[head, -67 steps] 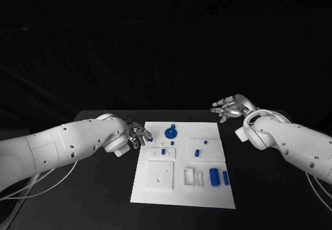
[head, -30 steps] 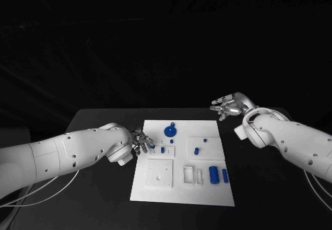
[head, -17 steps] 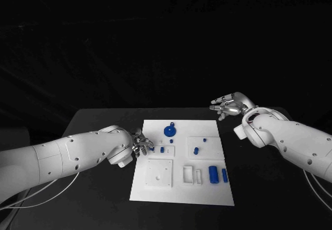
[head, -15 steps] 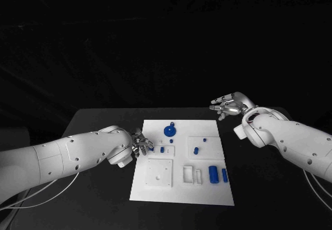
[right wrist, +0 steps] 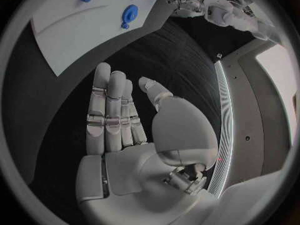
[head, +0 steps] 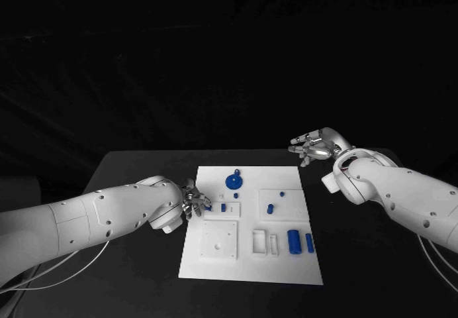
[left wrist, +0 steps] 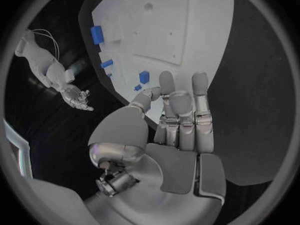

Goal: Assemble the parts on the task board

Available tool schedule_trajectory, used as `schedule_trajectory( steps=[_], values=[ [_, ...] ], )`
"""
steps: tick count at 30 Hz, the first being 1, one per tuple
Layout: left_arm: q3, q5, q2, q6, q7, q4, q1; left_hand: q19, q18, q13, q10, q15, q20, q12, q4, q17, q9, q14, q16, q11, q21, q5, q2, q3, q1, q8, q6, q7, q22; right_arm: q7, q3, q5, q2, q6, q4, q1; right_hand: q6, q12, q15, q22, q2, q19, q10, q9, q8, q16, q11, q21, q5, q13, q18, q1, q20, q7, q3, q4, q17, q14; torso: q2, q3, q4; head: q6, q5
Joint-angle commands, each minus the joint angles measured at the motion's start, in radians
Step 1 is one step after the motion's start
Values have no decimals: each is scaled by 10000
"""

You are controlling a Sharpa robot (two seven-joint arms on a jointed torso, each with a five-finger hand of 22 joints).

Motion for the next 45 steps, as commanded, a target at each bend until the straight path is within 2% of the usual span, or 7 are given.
schedule_trajectory(
  steps=[1,24,28,45],
  values=[
    [3,-76,43,-4,122,4,-14,4,-2,-12,403,-62,-47,37,59,12,13,-1,34,-153,17,29,54,19,48,38,1366,-1005,158,122,5,16,11,83,16,1,-36,-15,44,-9,0,217,-55,-11,8,-34,-9,39,39,-8,13,-24,60,15,10,-45,-8,-40,-4,2,4,22,-4],
    [5,-270,125,12,132,42,-35,17,1,-11,404,-64,-49,70,42,24,87,6,50,-162,16,38,38,37,74,44,1381,-1012,162,63,5,16,-26,131,13,0,-37,-21,44,-64,18,226,-47,-11,6,-38,-9,49,52,-44,15,-33,61,16,15,-60,-37,-36,3,0,9,59,-26],
    [5,-321,129,4,113,16,-35,17,1,-11,404,-64,-49,70,42,24,87,6,50,-162,16,38,38,37,74,44,1381,-1012,162,52,5,16,-32,146,9,0,-37,-21,44,-64,18,226,-47,-11,6,-38,-9,49,52,-44,15,-33,61,16,15,-60,-37,-36,4,-10,5,70,-32],
    [5,-457,61,-404,152,176,-40,17,9,-14,404,-60,-46,74,15,30,107,4,58,-165,22,28,48,57,124,37,1381,-1009,167,44,5,15,-44,165,16,-1,-37,-21,44,-64,18,226,-47,-11,6,-38,-9,49,52,-44,15,-33,61,16,15,-60,-37,-36,9,-14,16,66,-57]
  ],
)
